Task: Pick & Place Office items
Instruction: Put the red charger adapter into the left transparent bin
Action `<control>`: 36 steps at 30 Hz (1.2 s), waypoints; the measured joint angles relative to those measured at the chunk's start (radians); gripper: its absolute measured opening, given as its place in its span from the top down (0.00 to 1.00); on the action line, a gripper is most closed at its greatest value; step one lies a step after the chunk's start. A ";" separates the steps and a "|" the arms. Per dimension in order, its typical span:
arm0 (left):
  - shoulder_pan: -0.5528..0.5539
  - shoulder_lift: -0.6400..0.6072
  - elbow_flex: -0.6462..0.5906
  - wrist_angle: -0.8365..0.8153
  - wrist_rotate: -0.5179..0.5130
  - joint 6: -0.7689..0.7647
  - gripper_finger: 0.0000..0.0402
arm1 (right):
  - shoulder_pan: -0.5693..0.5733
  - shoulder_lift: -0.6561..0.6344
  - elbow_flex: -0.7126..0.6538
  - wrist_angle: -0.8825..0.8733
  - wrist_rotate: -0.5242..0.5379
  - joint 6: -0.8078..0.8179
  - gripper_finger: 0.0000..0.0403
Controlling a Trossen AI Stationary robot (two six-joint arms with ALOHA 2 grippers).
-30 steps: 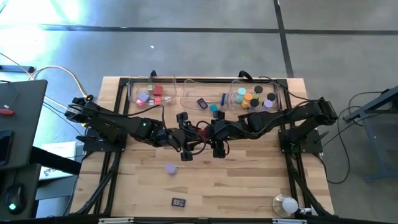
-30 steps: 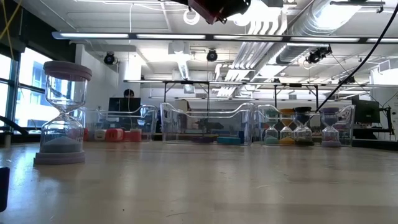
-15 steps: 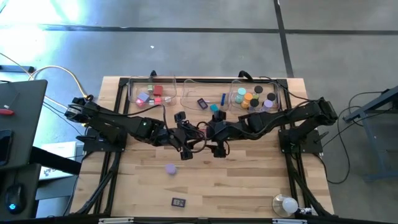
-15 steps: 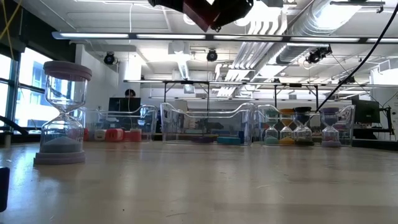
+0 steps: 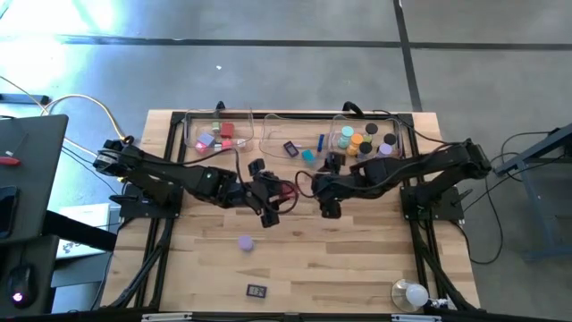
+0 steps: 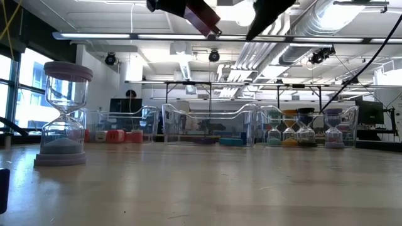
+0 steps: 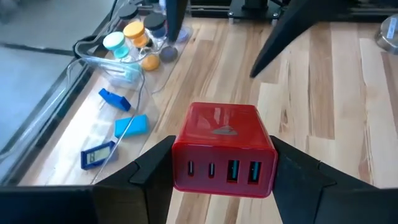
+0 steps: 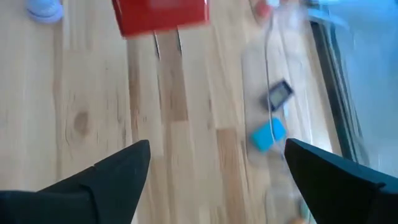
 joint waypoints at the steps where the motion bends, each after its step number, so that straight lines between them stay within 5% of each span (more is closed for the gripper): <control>1: 0.004 0.000 0.000 -0.001 0.001 -0.017 0.50 | 0.000 -0.004 0.000 -0.019 0.003 0.026 0.10; 18: 0.197 -0.026 0.025 -0.140 0.115 -0.197 0.50 | 0.000 -0.193 -0.008 -0.357 0.168 0.371 0.09; 28: 0.322 -0.090 0.195 -0.405 0.076 -0.193 0.50 | 0.000 -0.310 -0.160 -0.335 0.205 0.467 0.09; 36: 0.494 -0.111 0.228 -0.720 -0.005 -0.329 0.50 | 0.000 -0.339 -0.278 -0.277 0.212 0.485 0.09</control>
